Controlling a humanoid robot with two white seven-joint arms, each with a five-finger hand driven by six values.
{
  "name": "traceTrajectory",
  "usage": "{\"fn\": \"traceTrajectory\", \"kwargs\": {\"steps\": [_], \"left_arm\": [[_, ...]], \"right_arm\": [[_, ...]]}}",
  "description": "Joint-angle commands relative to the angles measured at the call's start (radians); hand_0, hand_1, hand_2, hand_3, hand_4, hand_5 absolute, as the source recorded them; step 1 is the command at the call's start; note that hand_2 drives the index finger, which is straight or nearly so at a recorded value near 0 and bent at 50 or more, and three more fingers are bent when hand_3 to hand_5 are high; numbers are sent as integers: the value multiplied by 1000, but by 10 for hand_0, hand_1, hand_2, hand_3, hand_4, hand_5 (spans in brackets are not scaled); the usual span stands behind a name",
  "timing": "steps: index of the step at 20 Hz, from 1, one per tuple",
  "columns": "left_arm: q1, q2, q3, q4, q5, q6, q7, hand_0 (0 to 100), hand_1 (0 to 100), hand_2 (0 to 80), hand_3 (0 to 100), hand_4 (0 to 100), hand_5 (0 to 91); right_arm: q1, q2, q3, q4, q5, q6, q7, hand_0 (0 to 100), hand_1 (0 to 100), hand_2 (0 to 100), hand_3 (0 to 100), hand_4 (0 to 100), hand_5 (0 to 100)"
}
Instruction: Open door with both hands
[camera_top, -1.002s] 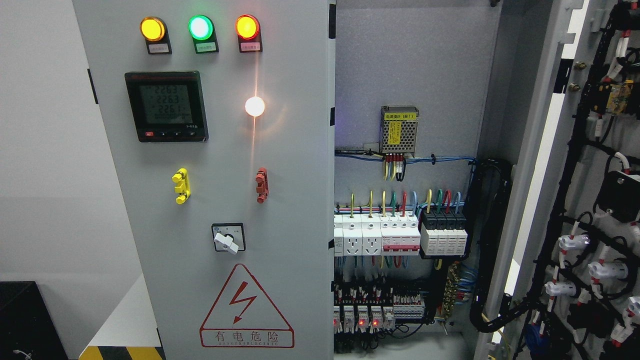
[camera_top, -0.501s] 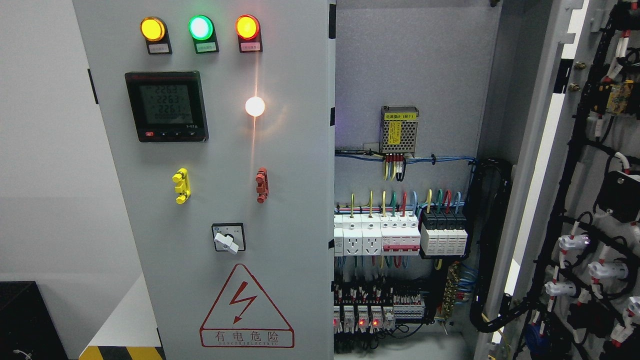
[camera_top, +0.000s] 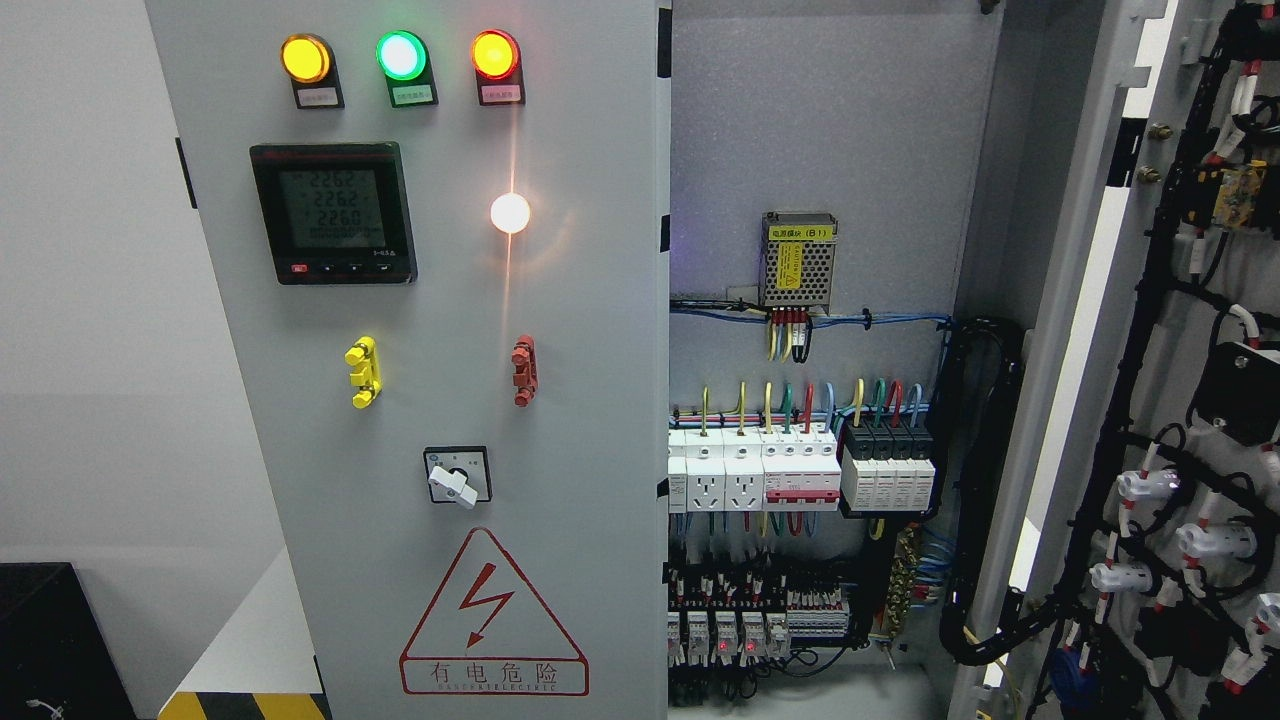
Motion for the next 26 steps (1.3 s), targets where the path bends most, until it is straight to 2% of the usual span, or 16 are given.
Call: {"fn": "traceTrajectory", "kwargs": {"steps": [1, 4, 9, 12, 15, 18, 24, 26], "left_arm": [[11, -37, 29, 9, -2, -2, 23, 0, 0, 0, 0, 0, 0], [11, -37, 31, 10, -2, -3, 61, 0, 0, 0, 0, 0, 0], [11, -37, 36, 10, 3, -3, 47, 0, 0, 0, 0, 0, 0], [11, -37, 36, 10, 3, -3, 47, 0, 0, 0, 0, 0, 0], [11, -39, 36, 9, 3, -3, 47, 0, 0, 0, 0, 0, 0], [5, -48, 34, 9, 3, -3, 47, 0, 0, 0, 0, 0, 0], [-3, -50, 36, -3, 3, -5, 47, 0, 0, 0, 0, 0, 0], [-3, -50, 36, -6, 3, -5, 47, 0, 0, 0, 0, 0, 0]], "right_arm": [[89, -3, 13, -508, -29, 2, 2, 193, 0, 0, 0, 0, 0], [160, -4, 36, -734, -29, 0, 2, 193, 0, 0, 0, 0, 0], [261, -15, 74, -1085, -29, -14, 2, 193, 0, 0, 0, 0, 0], [260, -24, 70, -1156, -29, -83, 2, 193, 0, 0, 0, 0, 0], [252, -21, 67, -1200, -29, -93, 2, 193, 0, 0, 0, 0, 0], [252, -21, 71, -1306, -29, -112, 2, 193, 0, 0, 0, 0, 0], [290, -21, 77, -1504, -29, -256, 2, 193, 0, 0, 0, 0, 0], [284, -21, 79, -1552, -29, -278, 2, 193, 0, 0, 0, 0, 0]]}}
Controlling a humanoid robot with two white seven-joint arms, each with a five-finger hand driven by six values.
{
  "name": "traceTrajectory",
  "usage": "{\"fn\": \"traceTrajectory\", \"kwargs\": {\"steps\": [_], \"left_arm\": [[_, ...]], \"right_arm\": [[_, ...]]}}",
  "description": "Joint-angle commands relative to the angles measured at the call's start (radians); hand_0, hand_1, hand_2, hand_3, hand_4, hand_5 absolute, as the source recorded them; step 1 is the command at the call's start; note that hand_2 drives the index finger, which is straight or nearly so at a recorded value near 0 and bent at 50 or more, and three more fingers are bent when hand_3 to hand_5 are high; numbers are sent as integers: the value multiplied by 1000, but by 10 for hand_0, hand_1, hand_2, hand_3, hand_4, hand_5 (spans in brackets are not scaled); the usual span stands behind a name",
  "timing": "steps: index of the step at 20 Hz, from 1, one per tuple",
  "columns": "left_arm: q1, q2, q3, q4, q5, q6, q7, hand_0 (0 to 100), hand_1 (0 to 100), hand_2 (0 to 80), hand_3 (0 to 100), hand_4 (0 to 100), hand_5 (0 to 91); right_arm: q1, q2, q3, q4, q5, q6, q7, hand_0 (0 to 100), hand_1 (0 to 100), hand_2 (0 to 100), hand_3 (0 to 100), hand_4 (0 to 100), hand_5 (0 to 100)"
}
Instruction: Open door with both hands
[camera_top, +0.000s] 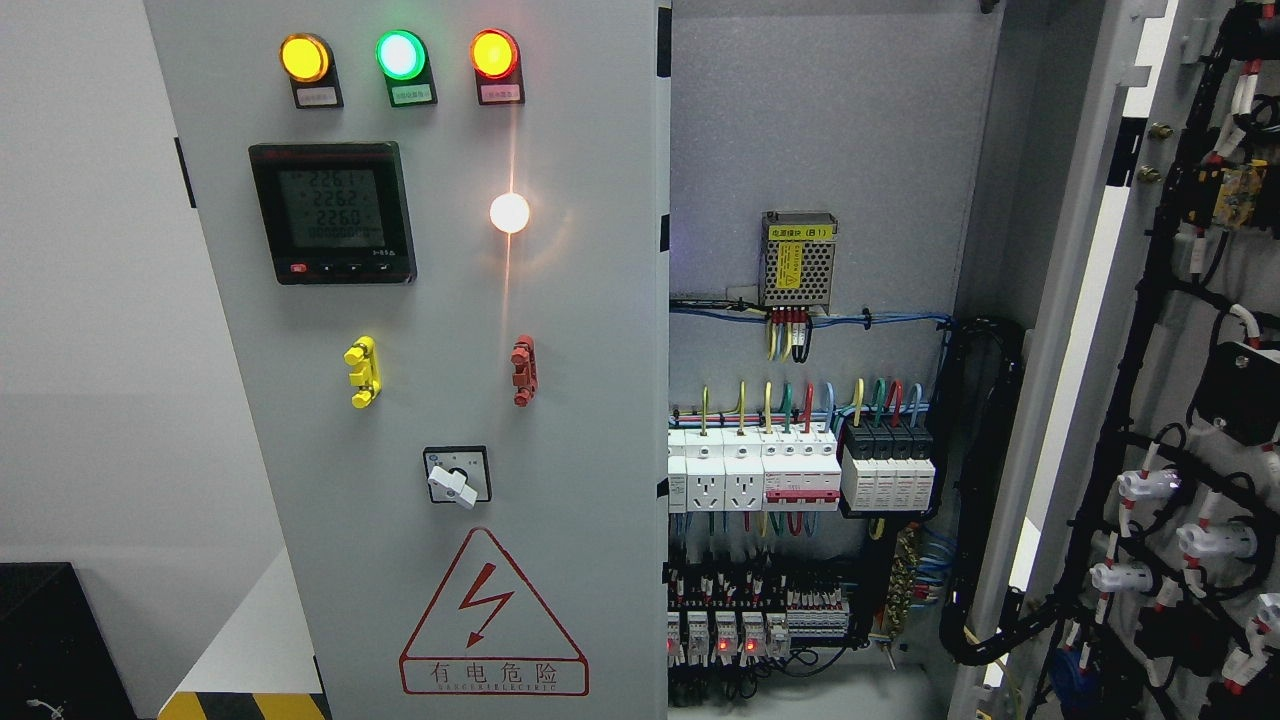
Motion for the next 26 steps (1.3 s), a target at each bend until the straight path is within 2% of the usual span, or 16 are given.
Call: {"fn": "traceTrajectory", "kwargs": {"steps": [1, 5, 8, 11, 17, 19, 24, 26], "left_arm": [[-3, -9, 4, -11, 0, 2, -2, 0, 0, 0, 0, 0, 0], [-3, -9, 4, -11, 0, 2, -2, 0, 0, 0, 0, 0, 0], [-3, -9, 4, -11, 0, 2, 0, 0, 0, 0, 0, 0, 0], [-3, -9, 4, -11, 0, 2, 0, 0, 0, 0, 0, 0, 0], [-3, -9, 4, -11, 0, 2, 0, 0, 0, 0, 0, 0, 0], [-3, -9, 4, -11, 0, 2, -2, 0, 0, 0, 0, 0, 0], [-3, -9, 4, -11, 0, 2, -2, 0, 0, 0, 0, 0, 0], [-3, -9, 4, -11, 0, 2, 0, 0, 0, 0, 0, 0, 0]], "right_arm": [[11, -4, 18, -416, -29, -46, 1, 193, 0, 0, 0, 0, 0], [-3, -9, 68, -525, -26, -50, 1, 193, 0, 0, 0, 0, 0], [-41, -10, 124, -522, -18, -49, -1, 193, 0, 0, 0, 0, 0], [-79, -12, 133, -517, -15, -49, 2, 193, 0, 0, 0, 0, 0], [-185, -66, 185, -485, -17, -30, -1, 193, 0, 0, 0, 0, 0], [-221, -66, 193, -470, -24, 14, -3, 193, 0, 0, 0, 0, 0], [-332, -53, 193, -454, -32, 233, -9, 193, 0, 0, 0, 0, 0], [-378, -38, 190, -450, -32, 266, -7, 193, 0, 0, 0, 0, 0]]}}
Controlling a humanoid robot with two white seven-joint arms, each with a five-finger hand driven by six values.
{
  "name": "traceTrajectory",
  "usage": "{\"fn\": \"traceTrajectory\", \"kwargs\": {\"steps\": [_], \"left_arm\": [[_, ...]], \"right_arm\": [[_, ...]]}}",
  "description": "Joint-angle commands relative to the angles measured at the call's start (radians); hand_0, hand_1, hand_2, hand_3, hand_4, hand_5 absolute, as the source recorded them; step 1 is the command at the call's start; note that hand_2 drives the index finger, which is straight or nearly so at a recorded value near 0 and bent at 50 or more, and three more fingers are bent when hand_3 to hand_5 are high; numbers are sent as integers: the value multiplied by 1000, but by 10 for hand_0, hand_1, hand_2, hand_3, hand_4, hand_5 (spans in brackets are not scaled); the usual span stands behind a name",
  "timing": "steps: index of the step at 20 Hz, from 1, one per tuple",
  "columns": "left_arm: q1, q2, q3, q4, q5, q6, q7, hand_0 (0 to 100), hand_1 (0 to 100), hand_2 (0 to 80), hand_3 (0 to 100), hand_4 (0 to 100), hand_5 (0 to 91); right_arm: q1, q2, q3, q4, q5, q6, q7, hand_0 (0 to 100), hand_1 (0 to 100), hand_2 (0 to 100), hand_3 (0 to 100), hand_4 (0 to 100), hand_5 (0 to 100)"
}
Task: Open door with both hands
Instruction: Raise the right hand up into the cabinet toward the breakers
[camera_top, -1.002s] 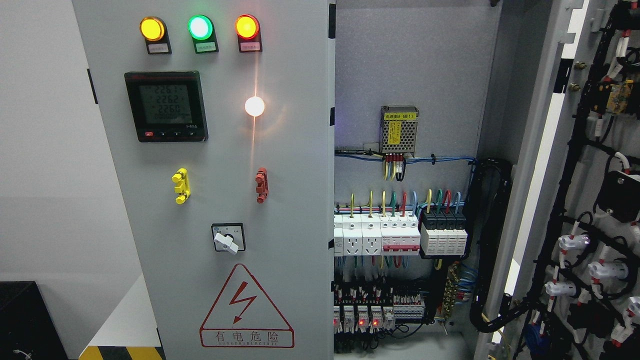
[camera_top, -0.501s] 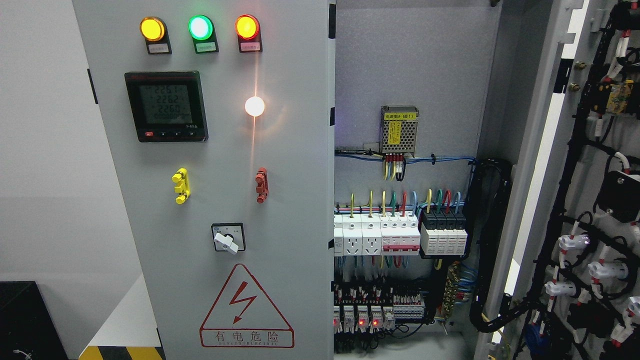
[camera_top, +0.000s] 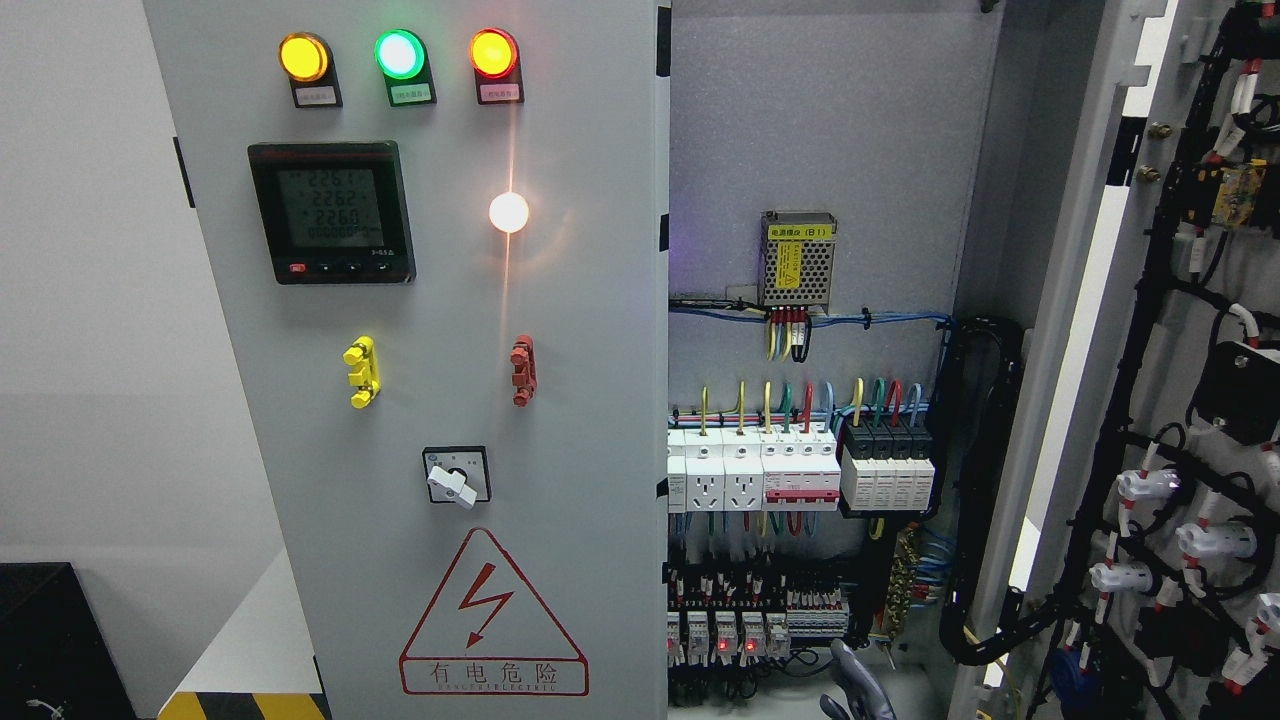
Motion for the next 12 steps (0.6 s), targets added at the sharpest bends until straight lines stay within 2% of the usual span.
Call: {"fn": "traceTrajectory", "kwargs": {"steps": [1, 6, 10, 12], "left_arm": [[-3, -1, 0, -1, 0, 0, 2, 0, 0, 0, 0, 0, 0], [-3, -1, 0, -1, 0, 0, 2, 0, 0, 0, 0, 0, 0], [-3, -1, 0, -1, 0, 0, 2, 0, 0, 0, 0, 0, 0], [-3, -1, 0, -1, 0, 0, 2, 0, 0, 0, 0, 0, 0]], "right_arm": [[-130, 23, 37, -12, -31, 83, -2, 193, 0, 0, 0, 0, 0], [-237, 54, 40, 11, -32, 217, 1, 193, 0, 0, 0, 0, 0], [-308, 83, 40, 60, -31, 262, 3, 193, 0, 0, 0, 0, 0], [-346, 85, 33, 93, -31, 284, 3, 193, 0, 0, 0, 0, 0]]}}
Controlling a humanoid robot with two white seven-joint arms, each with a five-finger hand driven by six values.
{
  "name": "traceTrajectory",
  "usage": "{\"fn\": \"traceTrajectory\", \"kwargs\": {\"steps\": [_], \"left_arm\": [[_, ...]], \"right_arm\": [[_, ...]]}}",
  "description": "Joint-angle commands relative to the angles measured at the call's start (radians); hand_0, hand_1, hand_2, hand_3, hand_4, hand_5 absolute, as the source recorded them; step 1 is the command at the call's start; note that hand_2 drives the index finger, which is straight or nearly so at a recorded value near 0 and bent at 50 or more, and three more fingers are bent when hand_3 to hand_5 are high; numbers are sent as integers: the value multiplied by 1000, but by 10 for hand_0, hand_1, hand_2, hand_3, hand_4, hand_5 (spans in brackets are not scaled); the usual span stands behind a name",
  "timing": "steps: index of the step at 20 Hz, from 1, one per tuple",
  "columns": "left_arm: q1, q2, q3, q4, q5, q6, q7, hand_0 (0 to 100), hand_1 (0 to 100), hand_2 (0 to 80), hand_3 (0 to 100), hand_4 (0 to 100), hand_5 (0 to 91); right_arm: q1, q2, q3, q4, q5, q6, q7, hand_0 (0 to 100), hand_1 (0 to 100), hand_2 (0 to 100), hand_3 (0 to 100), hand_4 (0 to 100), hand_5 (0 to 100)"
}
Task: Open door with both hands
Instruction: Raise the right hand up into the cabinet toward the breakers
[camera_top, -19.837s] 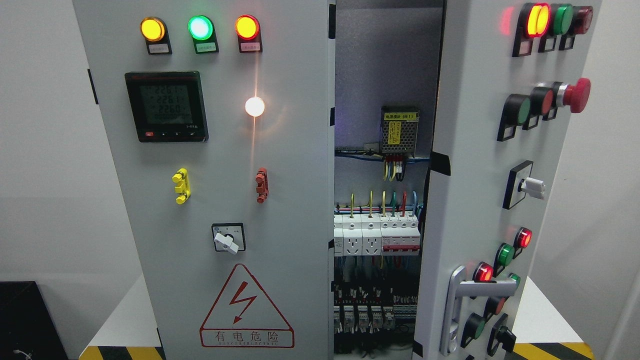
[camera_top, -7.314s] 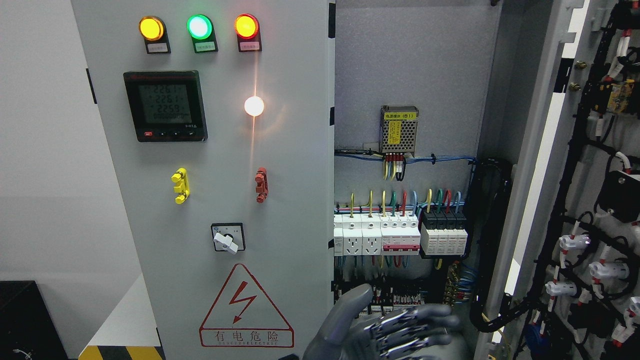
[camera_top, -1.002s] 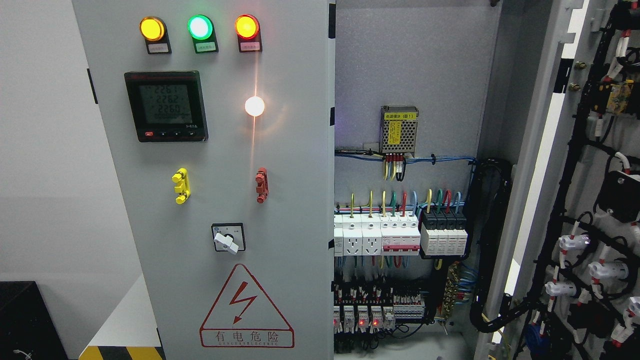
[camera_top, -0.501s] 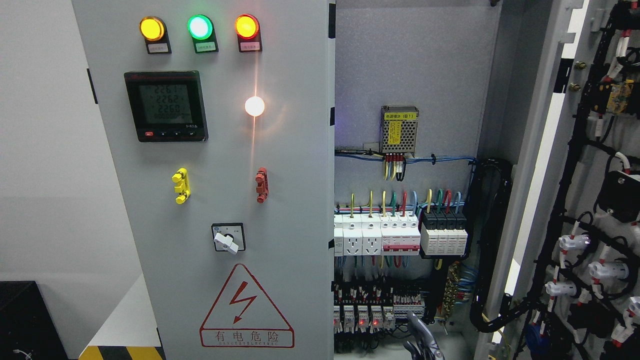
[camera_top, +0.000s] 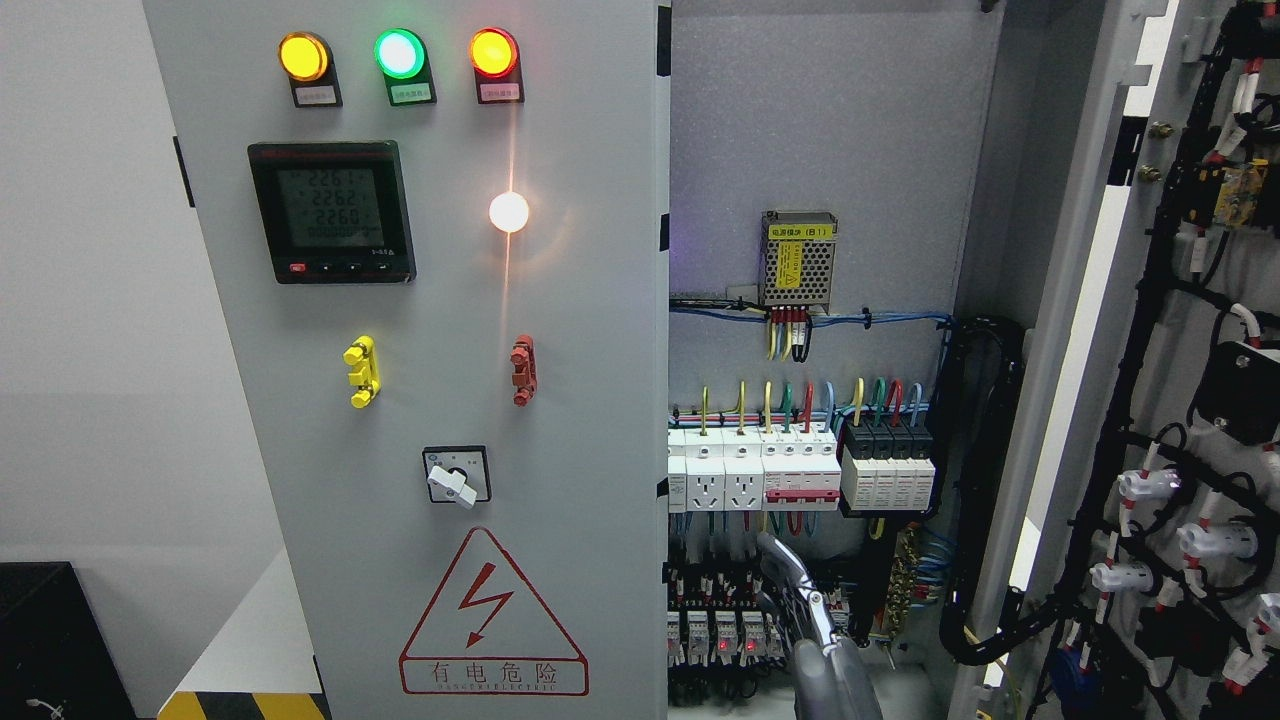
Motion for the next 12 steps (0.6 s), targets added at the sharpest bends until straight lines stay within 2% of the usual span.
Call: {"fn": "traceTrajectory", "kwargs": {"steps": [1, 4, 12], "left_arm": [[-3, 0, 0, 0, 0, -1, -1, 0, 0, 0, 0, 0, 0], [-3, 0, 0, 0, 0, -1, 1, 0, 0, 0, 0, 0, 0], [-3, 0, 0, 0, 0, -1, 1, 0, 0, 0, 0, 0, 0]], "right_arm": [[-128, 44, 1, 91, -32, 33, 4, 193, 0, 0, 0, 0, 0], [-171, 50, -35, 157, -32, 34, 5, 193, 0, 0, 0, 0, 0], [-272, 50, -69, 281, -32, 32, 5, 193, 0, 0, 0, 0, 0]]}}
